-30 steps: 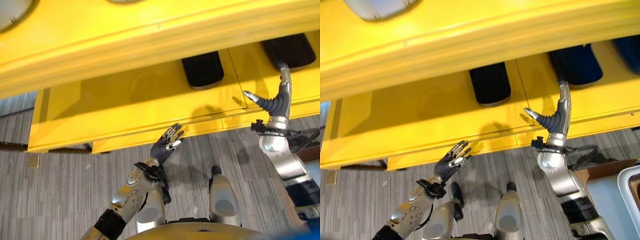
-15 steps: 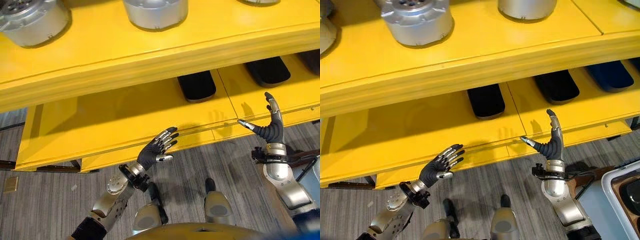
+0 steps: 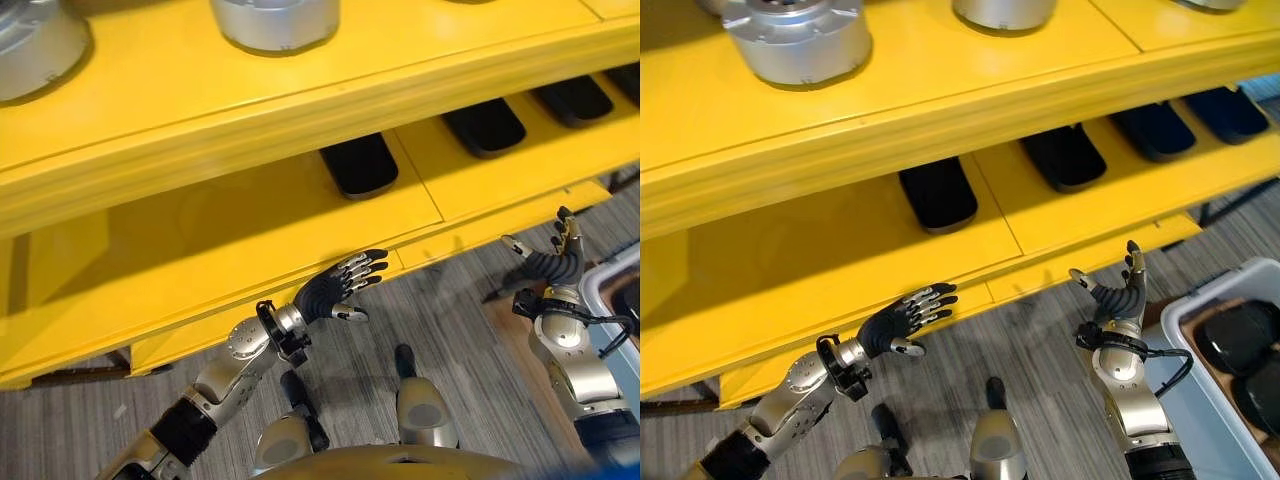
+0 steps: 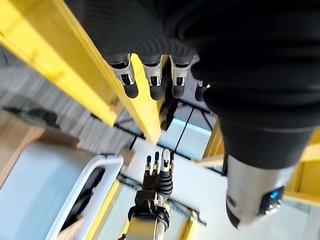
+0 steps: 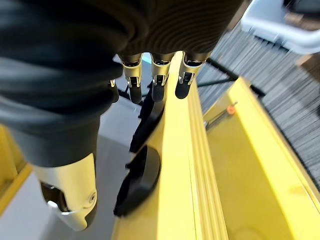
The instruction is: Move parts from the plastic box to the shelf.
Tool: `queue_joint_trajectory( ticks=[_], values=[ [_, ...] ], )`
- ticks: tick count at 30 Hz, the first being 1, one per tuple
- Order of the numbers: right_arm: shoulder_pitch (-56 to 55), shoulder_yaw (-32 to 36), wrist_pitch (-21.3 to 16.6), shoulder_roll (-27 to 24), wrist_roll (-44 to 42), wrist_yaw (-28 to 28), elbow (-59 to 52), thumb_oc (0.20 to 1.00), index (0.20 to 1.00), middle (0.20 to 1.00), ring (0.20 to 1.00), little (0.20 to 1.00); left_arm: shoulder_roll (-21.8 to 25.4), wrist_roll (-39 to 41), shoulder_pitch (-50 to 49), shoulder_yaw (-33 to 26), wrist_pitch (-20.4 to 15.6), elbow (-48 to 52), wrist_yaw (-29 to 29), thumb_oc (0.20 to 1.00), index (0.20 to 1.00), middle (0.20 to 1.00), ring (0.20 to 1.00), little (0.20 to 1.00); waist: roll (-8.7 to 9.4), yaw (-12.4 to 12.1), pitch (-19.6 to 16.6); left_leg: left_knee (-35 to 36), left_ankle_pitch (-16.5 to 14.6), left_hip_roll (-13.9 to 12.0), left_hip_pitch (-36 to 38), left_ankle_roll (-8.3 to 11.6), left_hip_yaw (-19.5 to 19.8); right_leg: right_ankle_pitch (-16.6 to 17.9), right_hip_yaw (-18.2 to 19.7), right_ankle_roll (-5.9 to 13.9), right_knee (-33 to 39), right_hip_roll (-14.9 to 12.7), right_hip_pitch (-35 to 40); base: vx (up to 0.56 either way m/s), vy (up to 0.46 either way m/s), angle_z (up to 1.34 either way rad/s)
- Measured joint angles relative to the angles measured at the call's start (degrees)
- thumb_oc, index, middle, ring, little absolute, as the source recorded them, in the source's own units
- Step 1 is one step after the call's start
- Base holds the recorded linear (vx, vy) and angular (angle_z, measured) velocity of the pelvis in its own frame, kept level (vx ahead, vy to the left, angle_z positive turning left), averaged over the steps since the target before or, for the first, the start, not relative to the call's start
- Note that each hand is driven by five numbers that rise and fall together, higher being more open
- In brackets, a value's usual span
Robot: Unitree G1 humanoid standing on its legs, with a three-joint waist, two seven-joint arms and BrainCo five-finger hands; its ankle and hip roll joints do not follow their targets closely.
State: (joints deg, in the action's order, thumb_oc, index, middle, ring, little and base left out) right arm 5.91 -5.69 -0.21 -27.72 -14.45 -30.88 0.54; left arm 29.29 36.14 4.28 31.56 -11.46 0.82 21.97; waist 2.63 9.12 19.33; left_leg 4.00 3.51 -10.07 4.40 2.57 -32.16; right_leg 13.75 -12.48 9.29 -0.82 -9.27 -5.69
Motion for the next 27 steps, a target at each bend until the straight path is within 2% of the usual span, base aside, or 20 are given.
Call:
queue_joint_trajectory(
  ticks=[1, 2, 3, 4, 5, 6, 7, 9, 10, 11, 12, 13, 14, 15, 16, 18, 20, 22, 24, 27],
  values=[
    [0.3, 0.2, -0.1, -0.1, 0.0, -0.1, 0.0, 1.000, 1.000, 1.000, 1.000, 1.000, -1.3, -1.3, 0.3, 0.6, 0.0, -1.4, -0.1, 1.000, 1.000, 1.000, 1.000, 1.000, -0.33, 0.4, 0.0, -0.7, -0.7, -0.6, -0.2, -0.40, 0.0, -0.4, -1.6, -0.21, -0.2, -0.3, 0.2, -0.02, -0.164, -0.54],
    [0.2, 0.5, 0.0, -0.2, 0.0, -0.6, 0.3, 1.000, 1.000, 1.000, 1.000, 1.000, -2.3, -2.9, 0.8, 0.6, -0.1, -2.2, -0.5, 1.000, 1.000, 1.000, 1.000, 1.000, -0.82, 0.5, 0.2, -0.9, -0.8, -1.2, -0.6, -0.49, 0.4, -4.3, -3.9, -1.94, -6.4, -1.3, -0.7, -0.02, -0.217, 0.07],
    [-0.5, 0.8, 0.3, -0.2, 0.0, -0.9, 0.6, 1.000, 1.000, 1.000, 1.000, 1.000, -3.1, -4.7, 0.6, 1.0, -0.6, -2.1, -1.3, 1.000, 1.000, 1.000, 1.000, 1.000, -1.23, 0.0, 0.1, -1.5, -0.7, -2.4, -1.4, -0.47, 1.2, -8.8, -4.3, -2.89, -15.1, -2.6, -1.7, 0.00, -0.175, 0.20],
    [-1.4, 0.9, 0.4, -0.3, 0.0, -0.8, 0.2, 1.000, 1.000, 1.000, 1.000, 1.000, -2.7, -5.7, 0.5, 1.2, -0.9, -1.8, -1.4, 1.000, 1.000, 1.000, 1.000, 1.000, -1.09, -0.4, 0.1, -2.3, -0.5, -3.1, -1.8, -0.67, 1.5, -10.7, -4.5, -3.07, -18.2, -3.1, -1.4, -0.01, -0.275, 0.09],
    [-3.1, 0.8, 0.6, -0.2, 0.0, -0.7, -0.9, 1.000, 1.000, 1.000, 1.000, 1.000, -0.9, -5.9, -1.2, 1.2, -1.3, -1.3, -1.5, 1.000, 1.000, 1.000, 1.000, 1.000, -0.04, -2.6, -0.5, -3.6, -0.2, -3.4, -2.5, -0.69, 1.3, -12.6, -5.5, -3.37, -19.1, -4.7, 0.6, -0.01, -0.256, 0.01],
    [-3.5, 0.7, 0.5, -0.2, 0.0, -0.5, -1.3, 1.000, 1.000, 1.000, 1.000, 1.000, 0.2, -5.9, -1.7, 1.0, -1.4, -1.0, -1.8, 1.000, 1.000, 1.000, 1.000, 1.000, 0.08, -3.4, -0.5, -5.0, 0.0, -4.3, -3.0, -0.36, 0.6, -14.8, -7.2, -5.03, -19.2, -5.3, 1.0, -0.02, -0.326, -0.13],
    [-3.5, 0.6, 0.5, -0.2, 0.0, -0.1, -1.3, 1.000, 1.000, 1.000, 1.000, 1.000, 1.6, -5.9, -2.2, 0.6, -1.5, -0.9, -2.0, 1.000, 1.000, 1.000, 1.000, 1.000, 0.25, -4.2, -0.5, -6.4, -0.2, -4.8, -3.5, -0.19, 0.3, -16.1, -8.5, -6.84, -19.0, -5.2, 0.9, 0.00, -0.351, -0.36],
    [-1.8, -0.2, 0.5, -0.1, 0.0, 0.2, -0.1, 1.000, 1.000, 1.000, 1.000, 1.000, 3.2, -5.0, -3.7, -1.5, -1.8, -0.9, -2.2, 1.000, 1.000, 1.000, 1.000, 1.000, 0.19, -5.5, -0.5, -11.4, -1.7, -7.0, -5.2, 1.93, -1.6, -19.8, -9.4, -6.83, -15.3, -2.8, 1.7, -0.01, -0.523, -0.74],
    [-1.0, -0.6, 0.5, -0.4, 0.1, 0.0, 2.4, 1.000, 1.000, 1.000, 1.000, 1.000, 2.0, -3.4, -3.6, -2.6, -1.9, -1.4, -2.4, 1.000, 1.000, 1.000, 1.000, 1.000, -0.91, -5.1, -0.2, -14.5, -2.3, -10.3, -6.8, 2.47, -1.8, -20.4, -10.0, -6.59, -13.3, -0.4, 1.5, -0.02, -0.474, -0.65],
    [-0.5, -0.4, 1.1, -0.4, 0.1, -0.4, 3.0, 1.000, 1.000, 1.000, 1.000, 1.000, 1.4, -3.2, -3.4, -2.8, -1.9, -1.4, -2.4, 1.000, 1.000, 1.000, 1.000, 1.000, -1.21, -4.5, 0.1, -15.3, -2.1, -11.5, -6.9, 2.79, -2.5, -21.0, -10.1, -7.44, -13.6, 0.6, 0.6, -0.01, -0.368, -0.58],
    [-1.1, -0.4, 1.6, -0.4, 0.1, -1.0, 2.8, 1.000, 1.000, 1.000, 1.000, 1.000, 0.8, -3.0, -3.3, -3.3, -2.1, -1.3, -2.3, 1.000, 1.000, 1.000, 1.000, 1.000, -1.20, -4.5, 0.0, -14.9, -1.7, -12.0, -6.8, 2.76, -2.3, -21.1, -9.1, -7.74, -13.6, 1.5, 0.3, 0.00, -0.170, -0.42],
    [-1.6, -0.2, 1.8, -0.4, 0.1, -1.5, 2.8, 1.000, 1.000, 1.000, 1.000, 1.000, 0.1, -3.0, -3.5, -3.9, -2.5, -1.4, -2.3, 1.000, 1.000, 1.000, 1.000, 1.000, -1.30, -4.4, 0.0, -14.4, -0.9, -12.9, -6.6, 1.66, -2.2, -20.7, -8.2, -8.44, -13.1, 2.8, 0.3, 0.01, -0.185, -0.56],
    [-1.9, 0.0, 2.1, -0.6, 0.1, -2.4, 2.7, 1.000, 1.000, 1.000, 1.000, 1.000, 0.0, -3.0, -3.4, -4.0, -2.5, -1.3, -2.1, 1.000, 1.000, 1.000, 1.000, 1.000, -1.29, -3.5, 0.0, -13.8, -0.1, -13.3, -6.2, 0.72, -1.8, -20.5, -7.6, -8.88, -12.8, 3.6, 0.0, 0.01, -0.249, -0.49],
    [-2.1, 0.4, 2.1, -0.8, 0.1, -3.0, 2.7, 1.000, 1.000, 1.000, 1.000, 1.000, -0.2, -3.0, -3.3, -4.0, -2.5, -1.3, -1.9, 1.000, 1.000, 1.000, 1.000, 1.000, -1.41, -2.7, 0.1, -13.6, 0.6, -13.5, -6.0, 0.61, -1.7, -20.5, -7.2, -8.99, -12.8, 4.0, 0.0, 0.02, -0.269, -0.44],
    [-3.6, 1.0, 2.1, -2.5, 0.1, -4.6, 3.3, 1.000, 1.000, 1.000, 1.000, 1.000, -1.2, -2.7, -3.4, -4.1, -2.5, -1.2, -1.6, 1.000, 1.000, 1.000, 1.000, 1.000, -1.79, -1.0, 0.1, -11.9, 1.9, -13.2, -4.6, 1.15, -1.3, -20.9, -7.1, -9.55, -13.7, 4.5, -0.5, 0.03, -0.270, -0.27],
    [-4.8, 3.0, 2.0, -4.8, 0.1, -5.9, 5.5, 1.000, 1.000, 1.000, 1.000, 1.000, -2.5, -1.3, -3.5, -4.6, -2.5, -0.7, -0.7, 1.000, 1.000, 1.000, 1.000, 1.000, -2.34, 0.4, 0.1, -10.5, 2.9, -12.9, -4.1, 2.02, -0.7, -21.4, -6.7, -9.73, -14.5, 4.5, -1.2, 0.03, -0.226, -0.24],
    [-5.2, 6.2, 1.9, -4.9, 0.1, -8.2, 9.1, 1.000, 1.000, 1.000, 1.000, 1.000, -2.5, -0.9, -3.2, -4.6, -2.4, -0.7, -0.4, 1.000, 1.000, 1.000, 1.000, 1.000, -2.48, 1.5, 0.2, -9.8, 3.5, -12.9, -3.0, 2.21, -0.8, -21.6, -5.6, -10.03, -15.6, 4.8, -2.1, 0.00, -0.166, -0.37],
    [-5.8, 10.8, 1.9, -4.9, 0.4, -10.5, 9.4, 1.000, 1.000, 1.000, 1.000, 1.000, -2.5, -0.7, -3.1, -4.4, -2.3, -0.7, 0.2, 1.000, 1.000, 1.000, 1.000, 1.000, -3.60, 3.2, 0.5, -8.8, 3.9, -12.5, -1.6, 2.08, -1.3, -22.4, -4.2, -10.09, -17.2, 4.7, -3.0, -0.03, -0.125, -0.33],
    [-5.7, 12.0, 1.9, -5.0, 1.6, -11.9, 9.4, 1.000, 1.000, 1.000, 1.000, 1.000, -2.6, -0.6, -2.5, -4.4, -2.3, -0.8, 0.3, 1.000, 1.000, 1.000, 1.000, 1.000, -4.41, 4.0, 0.4, -7.9, 4.4, -12.0, -1.3, 2.21, -2.0, -22.9, -3.2, -10.05, -18.6, 4.5, -4.5, -0.04, -0.106, -0.27],
    [-6.1, 12.2, 1.9, -5.1, 3.7, -13.7, 9.5, 1.000, 1.000, 1.000, 1.000, 1.000, -3.8, 4.2, -0.3, -3.2, -2.3, -0.8, 0.3, 1.000, 1.000, 1.000, 1.000, 1.000, -5.47, 6.1, 0.6, -6.5, 4.8, -10.3, -1.2, 2.42, -2.1, -25.7, -1.2, -9.81, -24.9, 2.8, -9.2, -0.05, -0.127, -0.20]
  ],
)
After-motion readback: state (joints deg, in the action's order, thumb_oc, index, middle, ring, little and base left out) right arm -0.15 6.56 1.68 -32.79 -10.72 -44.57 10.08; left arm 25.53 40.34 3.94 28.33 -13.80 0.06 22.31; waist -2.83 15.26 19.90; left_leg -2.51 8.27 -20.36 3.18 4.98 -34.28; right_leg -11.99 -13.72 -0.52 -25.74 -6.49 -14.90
